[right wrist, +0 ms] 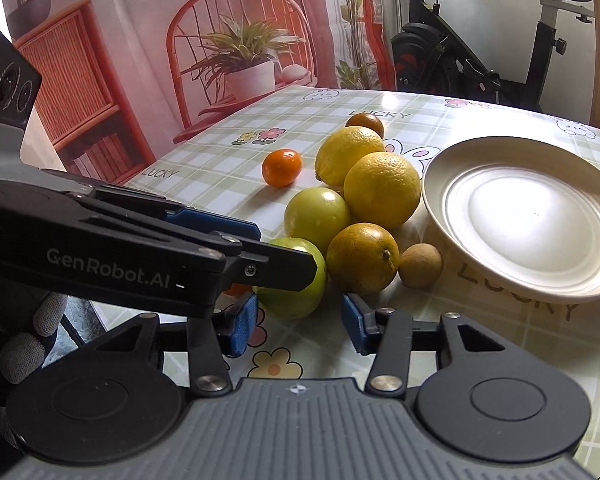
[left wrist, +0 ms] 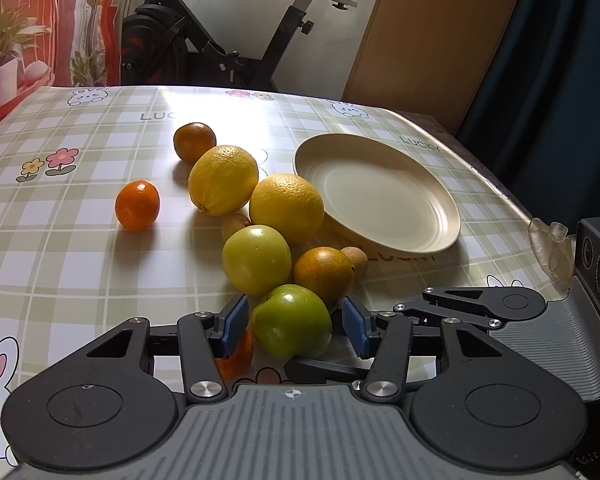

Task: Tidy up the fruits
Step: 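Close the left tool's fingers around the green apple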

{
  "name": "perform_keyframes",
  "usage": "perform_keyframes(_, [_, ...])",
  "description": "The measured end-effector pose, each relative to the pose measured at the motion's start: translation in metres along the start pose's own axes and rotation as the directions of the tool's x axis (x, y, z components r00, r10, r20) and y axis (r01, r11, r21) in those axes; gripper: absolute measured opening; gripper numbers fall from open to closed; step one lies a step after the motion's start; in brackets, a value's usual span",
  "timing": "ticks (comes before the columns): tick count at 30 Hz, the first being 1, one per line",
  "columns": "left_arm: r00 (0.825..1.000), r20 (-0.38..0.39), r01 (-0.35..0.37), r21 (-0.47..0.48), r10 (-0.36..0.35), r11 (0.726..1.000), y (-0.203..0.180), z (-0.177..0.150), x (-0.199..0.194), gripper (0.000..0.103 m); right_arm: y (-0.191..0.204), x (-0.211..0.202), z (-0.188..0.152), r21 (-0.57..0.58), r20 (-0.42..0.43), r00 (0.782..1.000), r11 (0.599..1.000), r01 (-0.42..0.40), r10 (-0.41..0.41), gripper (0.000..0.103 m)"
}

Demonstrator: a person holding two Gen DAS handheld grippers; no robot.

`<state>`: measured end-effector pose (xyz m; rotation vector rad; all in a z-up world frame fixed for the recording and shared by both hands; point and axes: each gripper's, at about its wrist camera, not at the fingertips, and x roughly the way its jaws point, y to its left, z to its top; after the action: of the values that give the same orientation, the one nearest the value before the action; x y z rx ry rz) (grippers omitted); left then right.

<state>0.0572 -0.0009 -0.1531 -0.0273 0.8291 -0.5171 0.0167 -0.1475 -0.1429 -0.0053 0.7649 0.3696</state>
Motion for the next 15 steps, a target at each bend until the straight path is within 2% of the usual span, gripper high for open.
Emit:
perform_keyframes(4, [1.000, -0.002, -0.005, 0.001, 0.005, 1.000, -0.0006, 0.0000, 0.0033, 0.051, 0.0004, 0.0017, -0.0003, -0.002, 0.000, 1.000, 1.000, -0.008, 0.008, 0.047])
perform_keyframes(6, [1.000, 0.002, -0.013, 0.005, 0.013, 1.000, -0.0017, -0.0002, 0.0017, 0.046, -0.0008, 0.0022, -0.0007, -0.007, 0.004, 1.000, 1.000, -0.014, 0.015, 0.045])
perform_keyframes(9, [1.000, 0.002, -0.013, 0.005, 0.013, 1.000, -0.0026, -0.0010, -0.0003, 0.046, -0.0005, 0.0014, -0.0008, -0.012, 0.003, 1.000, 1.000, -0.022, 0.022, 0.041])
perform_keyframes(15, [1.000, 0.003, -0.011, -0.006, 0.011, 1.000, -0.0021, -0.0014, -0.0035, 0.045, 0.0010, -0.0028, 0.0010, -0.012, 0.011, 1.000, 1.000, -0.021, 0.021, 0.040])
